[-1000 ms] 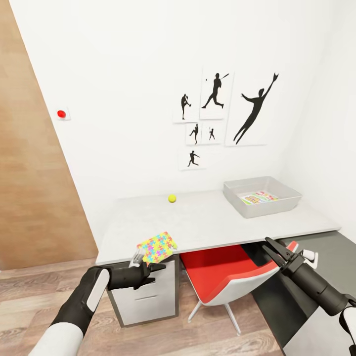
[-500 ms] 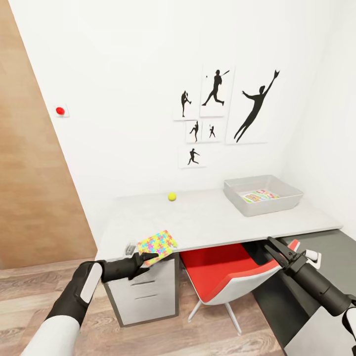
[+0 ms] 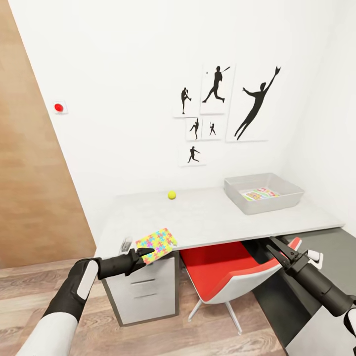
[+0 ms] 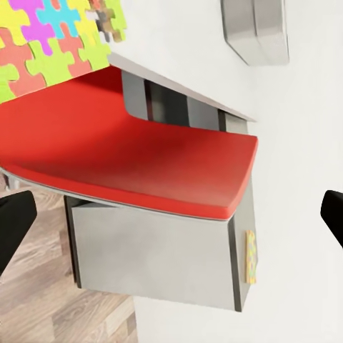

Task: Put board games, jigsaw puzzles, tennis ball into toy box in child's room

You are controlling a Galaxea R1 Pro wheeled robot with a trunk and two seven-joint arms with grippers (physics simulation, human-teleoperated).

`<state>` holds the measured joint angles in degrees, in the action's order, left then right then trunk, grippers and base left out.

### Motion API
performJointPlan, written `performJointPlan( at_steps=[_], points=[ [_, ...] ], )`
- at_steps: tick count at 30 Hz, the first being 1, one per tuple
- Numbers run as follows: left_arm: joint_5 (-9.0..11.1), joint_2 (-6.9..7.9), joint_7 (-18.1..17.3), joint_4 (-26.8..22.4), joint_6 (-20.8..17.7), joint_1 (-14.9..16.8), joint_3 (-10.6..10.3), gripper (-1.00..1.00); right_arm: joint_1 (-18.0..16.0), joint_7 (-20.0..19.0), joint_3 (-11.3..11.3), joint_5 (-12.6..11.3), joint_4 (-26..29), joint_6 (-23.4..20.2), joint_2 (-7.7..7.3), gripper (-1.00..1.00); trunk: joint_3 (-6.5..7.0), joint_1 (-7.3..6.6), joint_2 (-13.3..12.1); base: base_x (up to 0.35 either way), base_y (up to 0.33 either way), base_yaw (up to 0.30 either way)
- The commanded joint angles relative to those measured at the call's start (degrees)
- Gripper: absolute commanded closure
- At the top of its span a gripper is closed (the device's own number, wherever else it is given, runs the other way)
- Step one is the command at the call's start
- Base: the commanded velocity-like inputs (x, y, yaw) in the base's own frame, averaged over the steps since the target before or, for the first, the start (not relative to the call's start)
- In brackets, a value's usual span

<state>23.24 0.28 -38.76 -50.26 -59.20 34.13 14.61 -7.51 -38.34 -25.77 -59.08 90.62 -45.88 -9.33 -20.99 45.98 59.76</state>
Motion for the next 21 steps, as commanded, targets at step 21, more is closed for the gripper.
performJointPlan(
  at_steps=[21],
  points=[
    [-0.46, -0.69, 0.27, 4.3, 0.8, 0.06, 0.32, -1.0, -0.05, -0.07, -0.04, -0.08, 0.0, -0.35, 0.1, -1.0, -3.84, 4.62, 8.48, 0.0, 0.0, 0.0]
  ],
)
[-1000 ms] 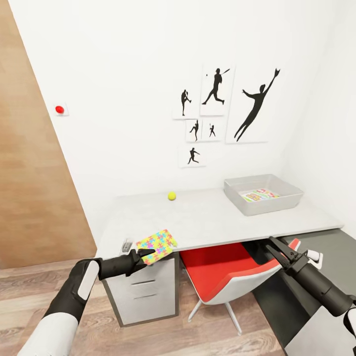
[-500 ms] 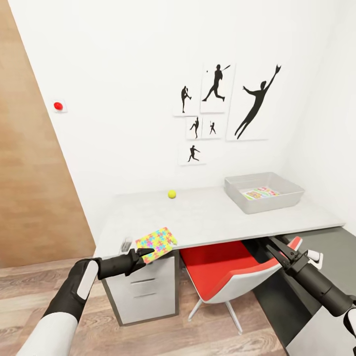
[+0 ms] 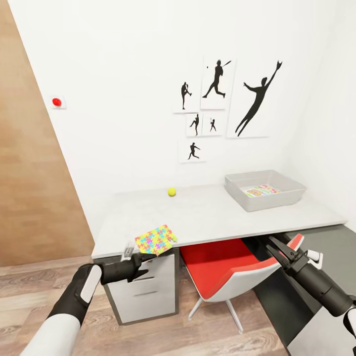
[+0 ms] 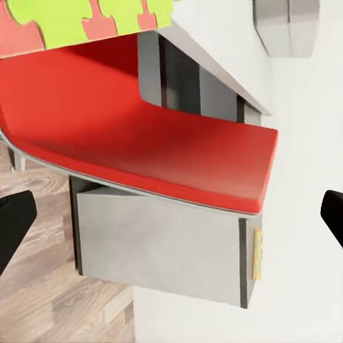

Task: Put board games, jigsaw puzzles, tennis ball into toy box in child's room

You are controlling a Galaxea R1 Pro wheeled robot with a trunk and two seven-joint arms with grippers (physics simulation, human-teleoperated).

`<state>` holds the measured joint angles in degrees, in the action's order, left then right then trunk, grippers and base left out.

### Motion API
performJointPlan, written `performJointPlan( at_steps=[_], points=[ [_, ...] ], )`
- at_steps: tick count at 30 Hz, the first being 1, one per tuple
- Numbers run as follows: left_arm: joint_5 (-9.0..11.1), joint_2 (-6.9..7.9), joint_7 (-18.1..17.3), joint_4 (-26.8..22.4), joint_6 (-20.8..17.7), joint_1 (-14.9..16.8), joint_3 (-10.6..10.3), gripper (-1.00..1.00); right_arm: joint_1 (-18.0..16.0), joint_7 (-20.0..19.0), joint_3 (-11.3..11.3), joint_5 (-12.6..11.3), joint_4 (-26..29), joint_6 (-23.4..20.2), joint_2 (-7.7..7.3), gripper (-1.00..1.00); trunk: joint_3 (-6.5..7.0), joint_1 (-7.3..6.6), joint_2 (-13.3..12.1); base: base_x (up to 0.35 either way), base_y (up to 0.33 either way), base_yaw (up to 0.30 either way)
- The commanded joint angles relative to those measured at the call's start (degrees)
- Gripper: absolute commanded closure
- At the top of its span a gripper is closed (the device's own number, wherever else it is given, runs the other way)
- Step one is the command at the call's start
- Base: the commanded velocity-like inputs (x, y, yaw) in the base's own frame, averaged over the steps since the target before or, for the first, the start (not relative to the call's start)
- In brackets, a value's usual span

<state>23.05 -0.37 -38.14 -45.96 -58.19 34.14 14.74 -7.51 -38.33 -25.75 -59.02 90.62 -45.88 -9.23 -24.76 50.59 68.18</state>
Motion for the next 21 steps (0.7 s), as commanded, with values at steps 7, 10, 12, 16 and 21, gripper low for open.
performJointPlan(
  at_steps=[7, 10, 12, 16, 21],
  points=[
    [-0.21, 0.21, -0.36, 0.41, 0.81, 0.05, 1.33, -1.0, -0.05, -0.07, -0.08, -0.13, 0.0, -0.35, 0.0, -1.0, -1.32, 1.54, 2.86, 0.0, 0.0, 0.0],
    [-0.25, 0.18, -0.36, 0.42, 0.85, 0.05, 2.68, -1.0, -0.05, -0.07, -0.09, -0.13, 0.0, -0.35, 0.0, -1.0, -1.86, 2.2, 4.06, 0.0, 0.0, 0.0],
    [-0.31, 0.19, -0.36, 0.43, 0.87, 0.05, 3.39, -1.0, -0.05, -0.07, -0.09, -0.13, 0.0, -0.35, -0.03, -1.0, -2.22, 2.64, 4.87, 0.0, 0.0, 0.0],
    [-0.27, 0.39, -0.42, 0.44, 0.88, 0.05, 3.95, -1.0, -0.05, -0.07, -0.09, -0.14, 0.0, -0.35, -0.11, -1.0, -2.94, 3.52, 6.47, 0.0, 0.0, 0.0],
    [-0.21, 0.53, -0.83, 0.44, 1.17, 0.05, 4.13, -1.0, -0.05, -0.07, -0.09, -0.2, 0.0, -0.35, -0.12, -1.0, -3.84, 4.62, 8.48, 0.0, 0.0, 0.0]
  ],
)
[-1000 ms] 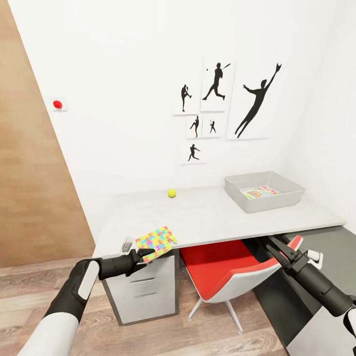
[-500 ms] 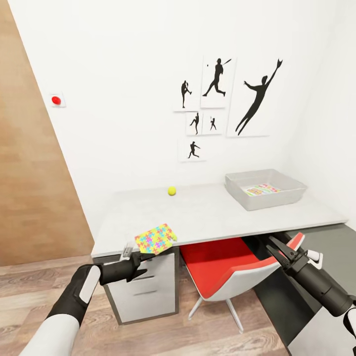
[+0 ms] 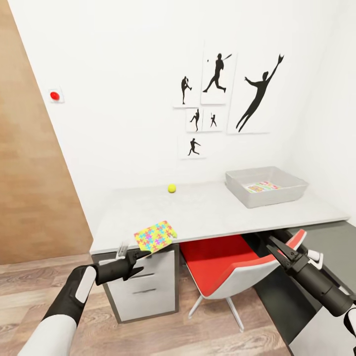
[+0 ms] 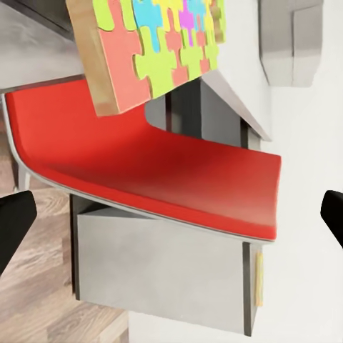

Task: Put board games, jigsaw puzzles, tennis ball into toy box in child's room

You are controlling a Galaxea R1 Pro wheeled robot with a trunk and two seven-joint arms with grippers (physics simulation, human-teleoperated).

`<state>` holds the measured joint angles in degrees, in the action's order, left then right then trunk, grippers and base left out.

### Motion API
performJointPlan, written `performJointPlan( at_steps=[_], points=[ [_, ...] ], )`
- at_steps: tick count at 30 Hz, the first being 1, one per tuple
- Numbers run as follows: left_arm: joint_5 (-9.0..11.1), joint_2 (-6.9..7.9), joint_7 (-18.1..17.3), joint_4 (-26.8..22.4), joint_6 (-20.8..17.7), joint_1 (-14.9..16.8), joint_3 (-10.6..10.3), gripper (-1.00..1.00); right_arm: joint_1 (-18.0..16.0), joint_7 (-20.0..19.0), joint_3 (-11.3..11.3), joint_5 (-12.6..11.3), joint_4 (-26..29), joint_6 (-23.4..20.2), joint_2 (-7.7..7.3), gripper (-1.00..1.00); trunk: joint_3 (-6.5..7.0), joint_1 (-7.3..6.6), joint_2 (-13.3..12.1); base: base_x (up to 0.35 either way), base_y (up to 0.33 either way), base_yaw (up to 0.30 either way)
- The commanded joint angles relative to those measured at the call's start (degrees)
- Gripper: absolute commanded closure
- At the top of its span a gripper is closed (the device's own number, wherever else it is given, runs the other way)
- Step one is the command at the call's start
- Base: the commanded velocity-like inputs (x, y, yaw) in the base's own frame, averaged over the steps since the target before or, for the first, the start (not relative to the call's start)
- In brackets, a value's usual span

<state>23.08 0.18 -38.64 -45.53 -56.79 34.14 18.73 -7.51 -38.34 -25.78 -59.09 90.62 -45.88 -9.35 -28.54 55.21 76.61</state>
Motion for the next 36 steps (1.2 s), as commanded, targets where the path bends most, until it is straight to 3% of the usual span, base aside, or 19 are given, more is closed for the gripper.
performJointPlan(
  at_steps=[1, 17, 36],
  points=[
    [-0.23, -0.02, -0.34, 0.01, -0.22, 0.05, 0.15, -1.0, -0.05, -0.07, -0.06, -0.14, 0.0, -0.35, 0.01, -1.0, -0.24, 0.23, 0.45, 0.0, 0.0, 0.0],
    [-0.3, -0.31, 0.08, 0.0, -0.21, 0.05, 0.08, -1.0, -0.05, -0.07, -0.06, -0.15, 0.0, -0.35, -0.04, -1.0, -0.6, 0.66, 1.25, 0.002, 0.0, 0.0],
    [-0.36, -0.44, 0.14, -0.06, -0.09, 0.05, 0.16, -1.0, -0.05, -0.07, -0.06, -0.12, 0.0, -0.35, -0.03, -1.0, -0.6, 0.66, 1.25, 0.14, 0.024, 0.0]
  ],
)
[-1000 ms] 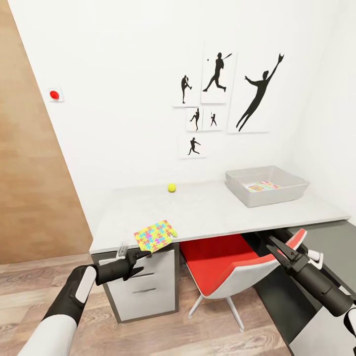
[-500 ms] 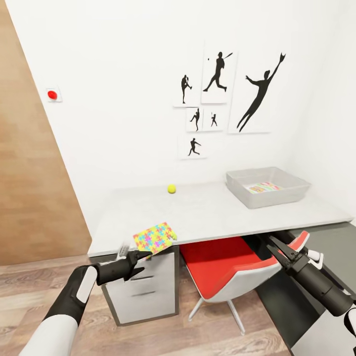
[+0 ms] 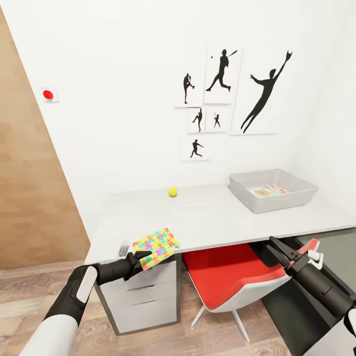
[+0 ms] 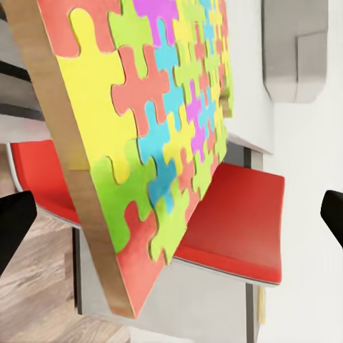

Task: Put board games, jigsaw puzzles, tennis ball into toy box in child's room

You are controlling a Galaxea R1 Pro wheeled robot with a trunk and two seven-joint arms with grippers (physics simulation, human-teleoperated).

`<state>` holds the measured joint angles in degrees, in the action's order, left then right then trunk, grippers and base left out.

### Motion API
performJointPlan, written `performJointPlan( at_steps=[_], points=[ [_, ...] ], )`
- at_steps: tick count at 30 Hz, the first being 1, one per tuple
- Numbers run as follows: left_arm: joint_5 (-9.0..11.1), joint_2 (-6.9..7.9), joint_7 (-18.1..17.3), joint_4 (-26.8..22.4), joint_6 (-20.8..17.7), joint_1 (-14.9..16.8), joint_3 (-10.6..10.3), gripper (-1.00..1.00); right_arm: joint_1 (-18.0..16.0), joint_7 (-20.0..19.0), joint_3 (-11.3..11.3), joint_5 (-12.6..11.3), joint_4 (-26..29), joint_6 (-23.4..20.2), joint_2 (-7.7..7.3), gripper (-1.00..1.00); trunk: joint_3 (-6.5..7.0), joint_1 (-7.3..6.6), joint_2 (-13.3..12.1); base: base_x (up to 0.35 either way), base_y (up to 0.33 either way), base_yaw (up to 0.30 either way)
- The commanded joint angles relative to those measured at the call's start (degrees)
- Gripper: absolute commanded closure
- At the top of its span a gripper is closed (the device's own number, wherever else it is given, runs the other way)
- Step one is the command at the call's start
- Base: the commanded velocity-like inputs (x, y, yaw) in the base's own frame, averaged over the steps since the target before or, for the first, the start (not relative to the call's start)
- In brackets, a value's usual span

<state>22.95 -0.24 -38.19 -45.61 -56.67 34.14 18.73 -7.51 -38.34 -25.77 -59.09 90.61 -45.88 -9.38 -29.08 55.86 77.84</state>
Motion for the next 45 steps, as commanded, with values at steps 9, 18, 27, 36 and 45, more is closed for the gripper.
performJointPlan(
  at_steps=[9, 18, 27, 36, 45],
  points=[
    [-0.19, -0.03, -0.31, 0.02, -0.19, 0.05, 0.17, -1.0, -0.05, -0.06, -0.07, -0.07, 0.0, -0.35, 0.11, -1.0, -0.06, 0.01, 0.03, 0.037, 0.019, 0.0],
    [-0.23, -0.03, -0.31, 0.07, -0.11, 0.05, 0.17, -1.0, -0.05, -0.07, -0.07, -0.08, 0.0, -0.35, 0.07, -1.0, -0.06, 0.01, 0.03, 0.002, 0.001, 0.0],
    [-0.19, -0.01, -0.32, 0.02, -0.11, 0.05, 0.15, 1.0, -0.05, -0.02, -0.07, -0.06, -0.2, -0.35, 0.03, -1.0, -0.06, 0.01, 0.03, 0.0, 0.0, 0.0],
    [-0.1, -0.03, -0.82, 0.0, -0.11, 0.05, 0.17, 1.0, -0.05, -0.07, -0.07, -0.15, -0.26, -0.35, -0.02, -1.0, -0.06, 0.01, 0.03, 0.0, 0.0, 0.0],
    [-0.1, 0.08, -0.95, -0.01, -0.12, 0.05, 0.09, 1.0, -0.05, -0.07, -0.1, -0.15, -0.26, -0.35, 0.01, -1.0, -0.06, 0.01, 0.03, 0.0, 0.0, 0.0]
  ],
)
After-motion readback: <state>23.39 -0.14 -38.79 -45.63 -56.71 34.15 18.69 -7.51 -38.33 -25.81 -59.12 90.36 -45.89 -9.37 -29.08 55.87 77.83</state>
